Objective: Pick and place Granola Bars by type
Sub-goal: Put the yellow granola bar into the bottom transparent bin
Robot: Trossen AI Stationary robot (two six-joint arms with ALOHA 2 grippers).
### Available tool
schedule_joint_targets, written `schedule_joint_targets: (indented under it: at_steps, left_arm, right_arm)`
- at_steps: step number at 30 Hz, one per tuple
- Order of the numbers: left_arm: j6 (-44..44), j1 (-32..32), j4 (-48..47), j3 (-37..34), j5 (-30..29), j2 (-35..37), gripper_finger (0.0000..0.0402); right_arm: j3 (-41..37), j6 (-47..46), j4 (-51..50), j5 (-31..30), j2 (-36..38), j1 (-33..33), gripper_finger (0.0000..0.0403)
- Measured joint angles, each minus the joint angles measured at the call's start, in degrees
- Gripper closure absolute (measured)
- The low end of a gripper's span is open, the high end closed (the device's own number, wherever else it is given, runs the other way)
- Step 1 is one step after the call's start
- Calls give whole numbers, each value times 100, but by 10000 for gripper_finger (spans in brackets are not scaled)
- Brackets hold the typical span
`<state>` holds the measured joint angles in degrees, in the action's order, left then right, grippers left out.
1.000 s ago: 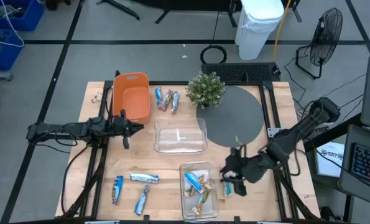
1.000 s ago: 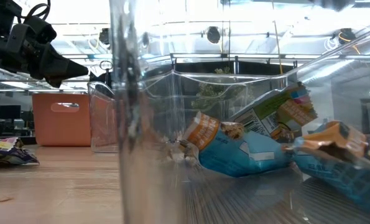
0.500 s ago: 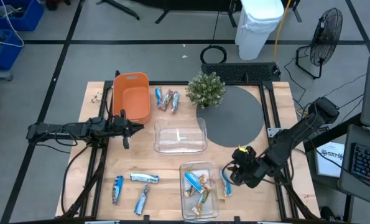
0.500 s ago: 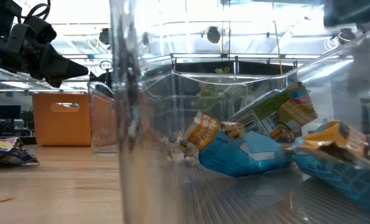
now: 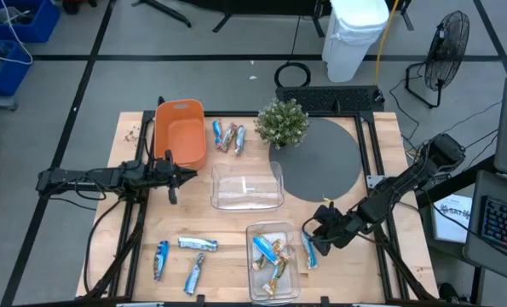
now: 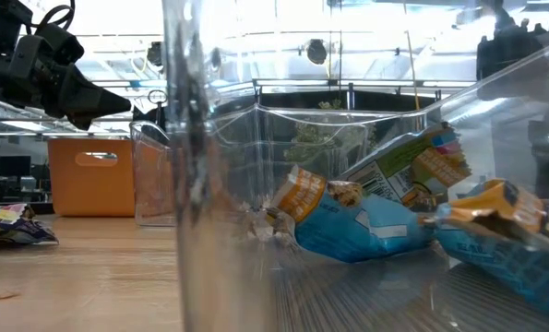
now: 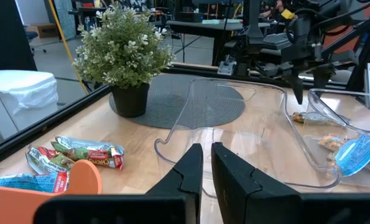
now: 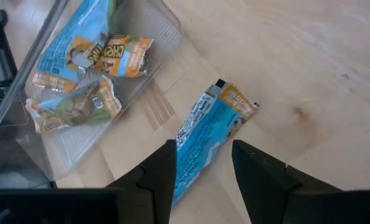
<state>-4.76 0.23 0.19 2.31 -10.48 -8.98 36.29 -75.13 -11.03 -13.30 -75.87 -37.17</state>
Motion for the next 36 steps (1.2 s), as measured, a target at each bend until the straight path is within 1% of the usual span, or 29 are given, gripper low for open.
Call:
schedule_joint_targets:
  at_steps: [3,7,11,15,20,26,36]
  left_arm:
    - [0,0,0,0,0,0,364]
    - [-2,-2,0,0,-2,-2,364]
    - [0,-1,2,0,-2,-1,364]
    - [-1,-2,4,0,0,-1,364]
    - [0,-1,5,0,-2,0,364]
    - [0,-1,-5,0,-2,-2,364]
    - [0,0,0,0,-4,0,364]
  right_arm:
    - [0,-14,58,20,-135,47,257]
    - [-4,51,393,309,-470,152,257]
    - [88,284,686,465,-774,235,259]
    - [177,341,671,614,-965,304,267]
    - [179,385,539,629,-1033,342,278]
    - [181,606,579,617,-949,363,312]
    - [183,837,335,612,-869,361,374]
